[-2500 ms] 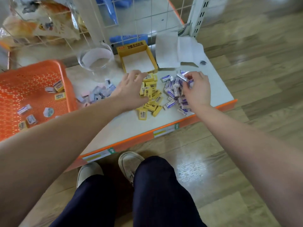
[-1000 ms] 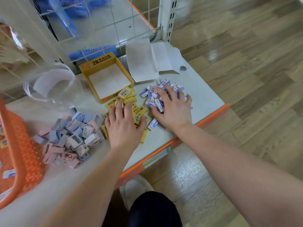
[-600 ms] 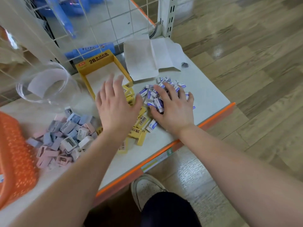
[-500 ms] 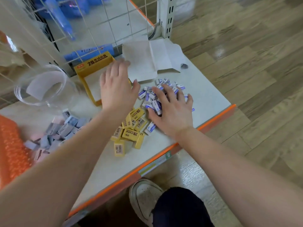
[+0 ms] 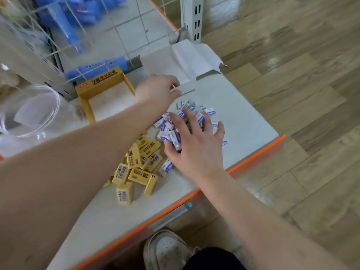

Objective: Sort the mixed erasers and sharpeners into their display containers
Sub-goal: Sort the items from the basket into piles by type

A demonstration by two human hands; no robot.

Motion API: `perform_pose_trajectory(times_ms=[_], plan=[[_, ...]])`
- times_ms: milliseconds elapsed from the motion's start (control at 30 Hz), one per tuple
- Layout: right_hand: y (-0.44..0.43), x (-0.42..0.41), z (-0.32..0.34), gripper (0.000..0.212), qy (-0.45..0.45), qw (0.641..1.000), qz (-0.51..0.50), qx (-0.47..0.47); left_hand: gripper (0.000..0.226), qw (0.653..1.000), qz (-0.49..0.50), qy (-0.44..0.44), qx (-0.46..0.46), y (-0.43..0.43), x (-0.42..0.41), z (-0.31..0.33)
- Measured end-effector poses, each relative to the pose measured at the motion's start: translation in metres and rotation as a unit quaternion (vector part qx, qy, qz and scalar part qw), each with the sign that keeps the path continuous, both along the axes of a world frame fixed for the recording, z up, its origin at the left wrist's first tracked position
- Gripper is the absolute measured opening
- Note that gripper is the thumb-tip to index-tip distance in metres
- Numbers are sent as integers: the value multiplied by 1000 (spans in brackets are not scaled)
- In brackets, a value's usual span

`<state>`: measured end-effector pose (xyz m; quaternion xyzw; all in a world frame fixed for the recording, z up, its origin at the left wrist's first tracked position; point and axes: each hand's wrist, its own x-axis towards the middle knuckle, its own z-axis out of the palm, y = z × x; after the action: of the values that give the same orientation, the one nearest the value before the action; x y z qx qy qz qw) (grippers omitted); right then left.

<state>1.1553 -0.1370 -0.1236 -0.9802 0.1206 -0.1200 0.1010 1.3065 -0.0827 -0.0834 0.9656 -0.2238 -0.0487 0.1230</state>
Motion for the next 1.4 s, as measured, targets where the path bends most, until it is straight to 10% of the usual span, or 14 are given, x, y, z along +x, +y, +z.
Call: perform_pose_trajectory(times_ms=[800, 1000, 1167, 1400], plan=[[21, 21, 34, 55, 19, 994, 91, 59, 34, 964, 165, 27, -205, 114, -59, 27], [71, 34, 38, 48, 5, 934, 214, 285, 62, 918, 278, 149, -242, 130, -157, 19], [81, 31, 17, 53, 75, 952, 259, 147, 74, 914, 259, 181, -253, 124, -191, -7], [60, 16, 10, 47, 5, 903, 231, 363, 73, 916, 237, 187, -264, 116, -186, -10]])
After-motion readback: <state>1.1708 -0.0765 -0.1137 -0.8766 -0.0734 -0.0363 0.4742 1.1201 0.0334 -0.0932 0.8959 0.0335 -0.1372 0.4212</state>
